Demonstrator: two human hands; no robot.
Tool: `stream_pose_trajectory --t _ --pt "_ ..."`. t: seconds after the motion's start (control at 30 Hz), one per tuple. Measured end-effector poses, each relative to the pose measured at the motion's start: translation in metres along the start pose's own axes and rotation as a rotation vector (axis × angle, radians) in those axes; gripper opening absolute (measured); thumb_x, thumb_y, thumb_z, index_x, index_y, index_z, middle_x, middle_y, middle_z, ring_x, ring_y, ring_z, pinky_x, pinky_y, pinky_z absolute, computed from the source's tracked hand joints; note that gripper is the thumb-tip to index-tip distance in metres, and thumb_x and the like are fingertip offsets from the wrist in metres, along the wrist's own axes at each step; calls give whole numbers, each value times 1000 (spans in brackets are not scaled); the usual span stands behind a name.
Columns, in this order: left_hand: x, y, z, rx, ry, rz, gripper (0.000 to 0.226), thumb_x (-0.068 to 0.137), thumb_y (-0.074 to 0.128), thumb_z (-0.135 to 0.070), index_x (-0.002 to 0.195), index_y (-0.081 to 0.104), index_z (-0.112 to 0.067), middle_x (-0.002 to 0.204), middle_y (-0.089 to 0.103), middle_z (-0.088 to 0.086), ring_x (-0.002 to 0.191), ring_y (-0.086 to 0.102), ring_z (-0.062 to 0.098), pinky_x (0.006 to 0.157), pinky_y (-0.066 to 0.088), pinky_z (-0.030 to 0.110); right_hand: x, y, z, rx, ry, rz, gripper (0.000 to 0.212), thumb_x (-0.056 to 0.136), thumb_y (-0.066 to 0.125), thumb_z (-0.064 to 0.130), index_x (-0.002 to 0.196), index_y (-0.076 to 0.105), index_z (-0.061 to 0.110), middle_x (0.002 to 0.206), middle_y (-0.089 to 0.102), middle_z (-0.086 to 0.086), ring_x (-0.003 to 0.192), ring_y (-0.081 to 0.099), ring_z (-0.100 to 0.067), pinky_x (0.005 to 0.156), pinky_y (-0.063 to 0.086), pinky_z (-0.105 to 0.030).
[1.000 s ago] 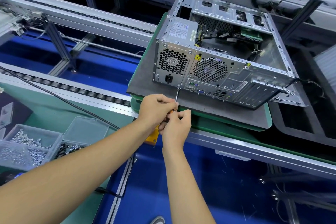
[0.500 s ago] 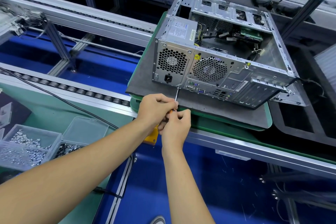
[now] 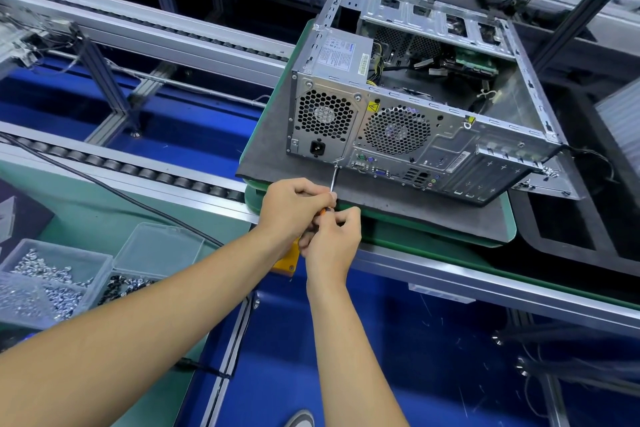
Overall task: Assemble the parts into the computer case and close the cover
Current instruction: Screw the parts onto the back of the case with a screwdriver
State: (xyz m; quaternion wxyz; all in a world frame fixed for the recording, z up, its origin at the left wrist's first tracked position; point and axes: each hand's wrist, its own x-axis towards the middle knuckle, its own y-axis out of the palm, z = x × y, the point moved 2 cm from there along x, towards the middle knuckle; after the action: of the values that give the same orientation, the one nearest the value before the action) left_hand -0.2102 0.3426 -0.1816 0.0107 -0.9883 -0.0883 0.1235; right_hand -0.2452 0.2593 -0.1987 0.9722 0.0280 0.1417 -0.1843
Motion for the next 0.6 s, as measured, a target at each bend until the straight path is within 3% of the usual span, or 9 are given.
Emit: stream_pose_trajectory --t 0.37,0.5,0.6 --pt "-3 1 -1 -79 -50 5 10 79 84 -28 80 78 -20 76 74 17 47 50 31 40 43 28 5 1 0 53 51 -2 18 98 56 18 87 43 13 53 57 -2 41 50 -18 45 39 -30" --pt "-3 2 -2 -90 -53 0 10 82 83 -31 82 79 -22 80 76 11 41 52 20 39 41 24 6 0 2 94 101 -41 19 96 62 18 86 47 11 53 61 -4 40 53 -19 40 38 -27" --pt "-6 2 -2 -122 -75 -4 10 89 76 -29 85 77 -20 82 77 8 54 64 21 40 48 27 6 0 5 104 140 -93 18 95 60 16 79 53 9 62 67 -3 44 57 -21 41 39 -27"
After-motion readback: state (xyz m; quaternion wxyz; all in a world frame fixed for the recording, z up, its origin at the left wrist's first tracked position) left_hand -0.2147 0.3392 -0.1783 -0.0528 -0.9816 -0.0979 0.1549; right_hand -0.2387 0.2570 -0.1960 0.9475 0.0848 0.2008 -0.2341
